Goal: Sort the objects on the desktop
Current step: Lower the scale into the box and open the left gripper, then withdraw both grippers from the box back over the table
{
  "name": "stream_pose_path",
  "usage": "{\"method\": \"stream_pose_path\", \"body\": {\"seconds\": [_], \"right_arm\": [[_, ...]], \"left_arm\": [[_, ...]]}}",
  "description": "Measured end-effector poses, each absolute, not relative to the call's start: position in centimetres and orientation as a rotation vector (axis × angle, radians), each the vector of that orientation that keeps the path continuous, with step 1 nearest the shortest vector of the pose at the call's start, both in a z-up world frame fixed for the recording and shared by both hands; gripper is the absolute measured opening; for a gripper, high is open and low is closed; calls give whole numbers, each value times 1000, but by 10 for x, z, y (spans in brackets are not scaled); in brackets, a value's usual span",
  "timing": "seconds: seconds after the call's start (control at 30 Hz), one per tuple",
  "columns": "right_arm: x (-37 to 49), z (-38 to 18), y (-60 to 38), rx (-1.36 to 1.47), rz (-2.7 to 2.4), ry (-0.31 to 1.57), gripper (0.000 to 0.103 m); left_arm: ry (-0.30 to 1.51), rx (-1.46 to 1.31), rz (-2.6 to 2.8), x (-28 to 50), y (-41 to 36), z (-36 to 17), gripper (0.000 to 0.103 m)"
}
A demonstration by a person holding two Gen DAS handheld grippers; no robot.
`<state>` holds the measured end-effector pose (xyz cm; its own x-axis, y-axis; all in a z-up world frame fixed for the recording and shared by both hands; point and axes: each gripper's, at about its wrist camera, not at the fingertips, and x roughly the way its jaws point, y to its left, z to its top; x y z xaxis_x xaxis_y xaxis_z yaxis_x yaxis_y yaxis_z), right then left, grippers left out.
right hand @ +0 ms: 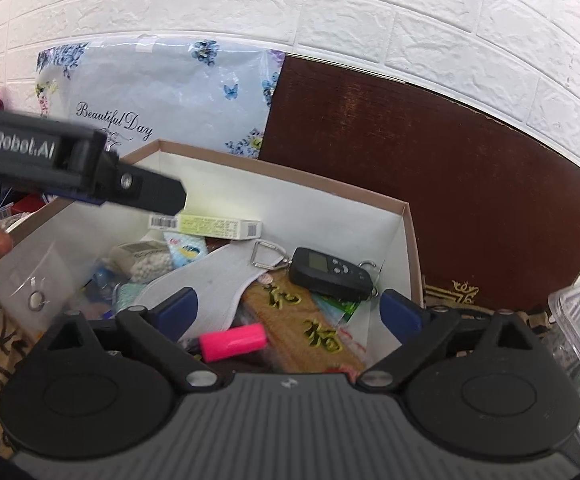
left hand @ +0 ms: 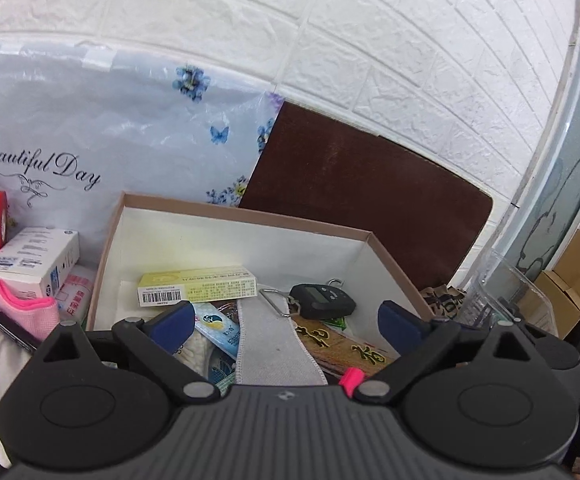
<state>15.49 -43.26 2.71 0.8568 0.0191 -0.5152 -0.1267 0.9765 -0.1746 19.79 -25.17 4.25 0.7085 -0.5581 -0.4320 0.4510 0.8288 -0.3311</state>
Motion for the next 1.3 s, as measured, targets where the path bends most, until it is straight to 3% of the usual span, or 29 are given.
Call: {"method": "stream_pose_path", "body": {"seconds": [0.63, 1.3], "right_arm": [[80, 45, -407, -45, 10, 431, 96], [22, 2, -290, -40, 197, 474, 96]], "left_arm": [[533, -172, -481, 106, -206, 47, 101], [611, -337, -354, 38, -82, -7, 101]]}}
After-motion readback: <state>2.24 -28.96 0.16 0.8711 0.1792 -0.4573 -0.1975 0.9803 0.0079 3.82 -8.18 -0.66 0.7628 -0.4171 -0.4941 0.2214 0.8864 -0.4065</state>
